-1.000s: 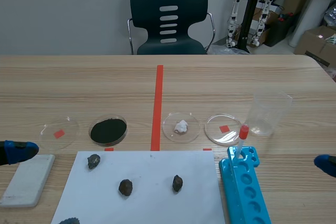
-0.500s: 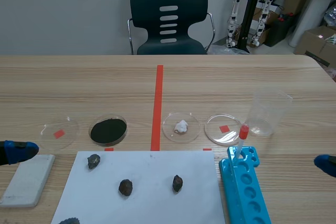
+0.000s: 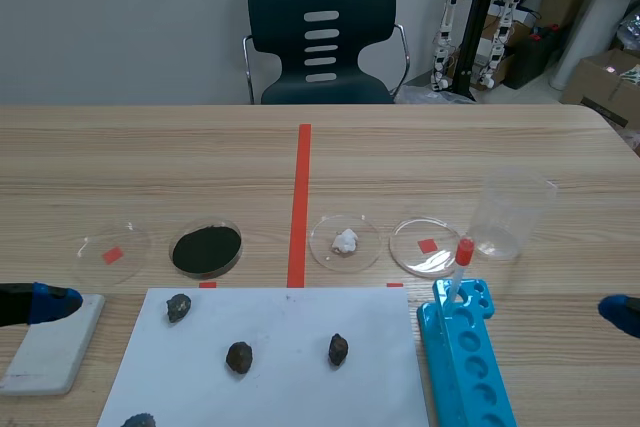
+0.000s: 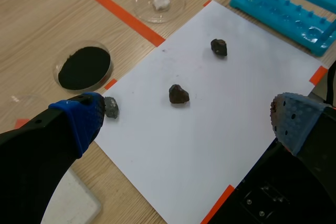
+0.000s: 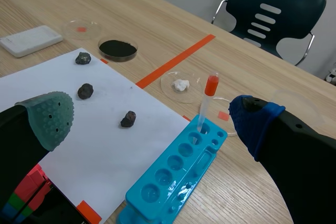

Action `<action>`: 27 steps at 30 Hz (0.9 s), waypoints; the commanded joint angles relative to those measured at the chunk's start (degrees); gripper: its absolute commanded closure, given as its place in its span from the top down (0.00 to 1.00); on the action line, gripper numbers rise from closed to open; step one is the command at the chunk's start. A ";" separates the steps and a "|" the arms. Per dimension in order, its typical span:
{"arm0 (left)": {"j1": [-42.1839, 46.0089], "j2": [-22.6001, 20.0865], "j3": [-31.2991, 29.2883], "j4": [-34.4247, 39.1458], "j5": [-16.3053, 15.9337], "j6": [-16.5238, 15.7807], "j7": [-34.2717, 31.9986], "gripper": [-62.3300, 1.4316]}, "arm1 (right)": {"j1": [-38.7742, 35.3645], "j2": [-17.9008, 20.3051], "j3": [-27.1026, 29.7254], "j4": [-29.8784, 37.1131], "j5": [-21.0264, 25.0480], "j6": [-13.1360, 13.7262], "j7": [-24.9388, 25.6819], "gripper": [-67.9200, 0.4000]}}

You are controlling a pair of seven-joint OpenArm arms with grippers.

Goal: Pick up the middle mineral with the left hand

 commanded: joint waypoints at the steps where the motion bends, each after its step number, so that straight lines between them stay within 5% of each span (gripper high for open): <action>1: -1.62 0.28 1.60 1.07 -2.05 0.24 2.14 1.00 | 0.07 0.15 0.09 0.59 0.39 0.02 0.66 0.92; 4: -4.72 0.28 4.04 1.07 -4.35 2.27 8.83 1.00 | 0.07 0.15 0.09 0.59 0.39 0.02 0.66 0.92; 14: -16.44 0.35 16.90 1.07 -12.09 22.84 30.88 1.00 | 0.07 0.15 0.09 0.59 0.39 0.02 0.66 0.92; 18: -21.18 1.18 22.51 1.07 -12.79 31.82 37.27 1.00 | 0.07 0.15 0.09 0.59 0.39 0.02 0.66 0.92; 23: -26.75 2.75 26.34 1.07 -20.02 38.97 44.89 1.00 | 0.07 0.15 0.09 0.59 0.42 0.02 0.66 0.92; 27: -31.23 6.03 29.77 1.01 -20.28 44.78 49.96 1.00 | 0.07 0.15 0.09 0.59 0.42 0.02 0.66 0.92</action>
